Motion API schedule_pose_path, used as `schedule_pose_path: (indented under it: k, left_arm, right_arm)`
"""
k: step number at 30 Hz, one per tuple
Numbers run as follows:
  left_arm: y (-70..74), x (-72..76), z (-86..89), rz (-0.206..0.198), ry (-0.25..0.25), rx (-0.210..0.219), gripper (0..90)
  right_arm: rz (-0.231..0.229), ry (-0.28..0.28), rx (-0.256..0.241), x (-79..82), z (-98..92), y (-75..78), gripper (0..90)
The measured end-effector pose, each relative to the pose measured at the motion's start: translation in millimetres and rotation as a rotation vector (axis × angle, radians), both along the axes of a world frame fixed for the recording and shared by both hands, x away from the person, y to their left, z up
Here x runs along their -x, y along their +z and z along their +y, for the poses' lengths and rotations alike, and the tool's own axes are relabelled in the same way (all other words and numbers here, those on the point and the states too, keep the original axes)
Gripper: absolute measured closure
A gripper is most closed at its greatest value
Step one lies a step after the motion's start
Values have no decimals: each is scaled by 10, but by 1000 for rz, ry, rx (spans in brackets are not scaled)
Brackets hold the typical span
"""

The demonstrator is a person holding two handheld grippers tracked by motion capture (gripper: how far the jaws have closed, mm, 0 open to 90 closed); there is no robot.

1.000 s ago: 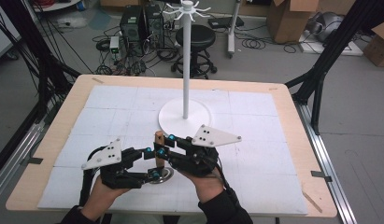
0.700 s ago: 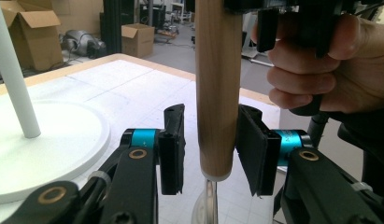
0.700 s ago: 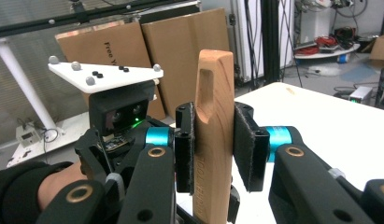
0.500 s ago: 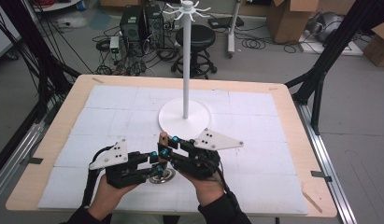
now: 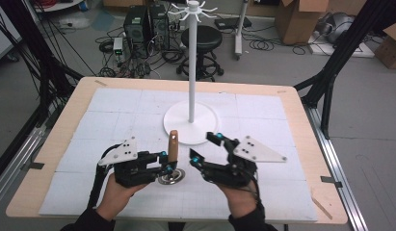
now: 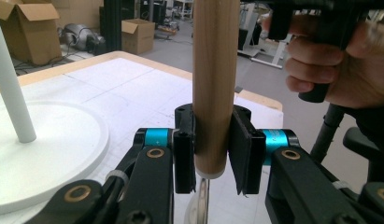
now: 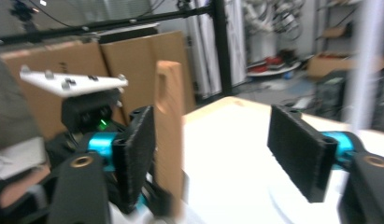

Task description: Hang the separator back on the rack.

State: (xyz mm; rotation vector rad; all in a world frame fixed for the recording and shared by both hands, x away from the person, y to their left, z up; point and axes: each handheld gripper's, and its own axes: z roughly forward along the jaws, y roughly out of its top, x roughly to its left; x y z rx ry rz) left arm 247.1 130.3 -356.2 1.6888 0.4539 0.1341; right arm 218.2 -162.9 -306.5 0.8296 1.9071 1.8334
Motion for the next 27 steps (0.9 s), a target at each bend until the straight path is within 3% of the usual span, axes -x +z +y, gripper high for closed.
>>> schedule_pose_path:
  k: [4,9,13,20,25,27]
  left_arm:
    - [91,-129,-36,7,5,13,727]
    - [265,-300,-119,6,-12,23,727]
    - [426,-462,-195,5,-26,28,727]
    - [685,-685,-307,-11,-27,16,727]
    - [975,-888,-385,-20,-26,25,727]
    - [1024,-927,-395,-17,-26,29,727]
  right_arm:
    - [-34,-102,74,82,-395,-74,205]
    - [-32,-192,99,150,-842,-236,191]
    - [9,-231,82,129,-1075,-368,191]
    - [40,-265,63,85,-1251,-467,190]
    - [56,-264,79,48,-1239,-517,189]
    - [59,-264,82,48,-1232,-523,190]
